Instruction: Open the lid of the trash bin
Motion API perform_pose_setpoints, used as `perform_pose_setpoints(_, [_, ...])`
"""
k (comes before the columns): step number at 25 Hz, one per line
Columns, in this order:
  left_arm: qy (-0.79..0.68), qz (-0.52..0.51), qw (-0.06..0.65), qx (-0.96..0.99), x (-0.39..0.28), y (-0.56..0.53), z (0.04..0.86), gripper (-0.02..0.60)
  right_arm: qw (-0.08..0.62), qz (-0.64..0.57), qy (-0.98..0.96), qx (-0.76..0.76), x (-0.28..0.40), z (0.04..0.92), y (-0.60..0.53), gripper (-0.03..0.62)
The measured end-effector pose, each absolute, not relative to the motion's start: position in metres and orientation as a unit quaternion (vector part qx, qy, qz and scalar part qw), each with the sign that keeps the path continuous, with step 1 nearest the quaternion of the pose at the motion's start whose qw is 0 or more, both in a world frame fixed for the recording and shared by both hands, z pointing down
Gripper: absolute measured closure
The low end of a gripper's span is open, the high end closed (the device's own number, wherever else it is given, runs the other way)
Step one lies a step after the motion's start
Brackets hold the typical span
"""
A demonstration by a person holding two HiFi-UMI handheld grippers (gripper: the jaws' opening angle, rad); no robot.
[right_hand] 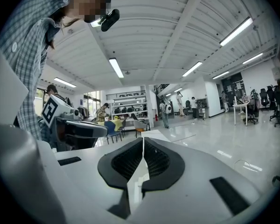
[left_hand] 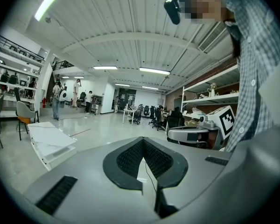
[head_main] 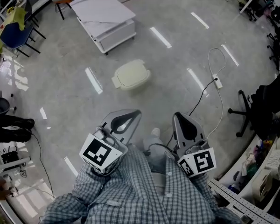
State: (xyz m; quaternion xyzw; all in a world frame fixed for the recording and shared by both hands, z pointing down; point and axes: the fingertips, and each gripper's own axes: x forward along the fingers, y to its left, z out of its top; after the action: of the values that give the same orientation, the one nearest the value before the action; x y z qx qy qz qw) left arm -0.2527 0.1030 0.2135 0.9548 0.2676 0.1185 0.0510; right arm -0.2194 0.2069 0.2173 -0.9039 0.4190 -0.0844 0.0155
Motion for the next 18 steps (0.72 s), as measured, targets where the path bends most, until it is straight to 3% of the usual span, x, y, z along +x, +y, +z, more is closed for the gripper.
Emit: perform_pose_setpoints(18, [0.222, 0.127, 0.026, 0.966, -0.152, 0.161, 0.199, 0.577, 0.014, -0.098, 0.437, -0.894, -0.116, 0.217, 0.282, 0.569])
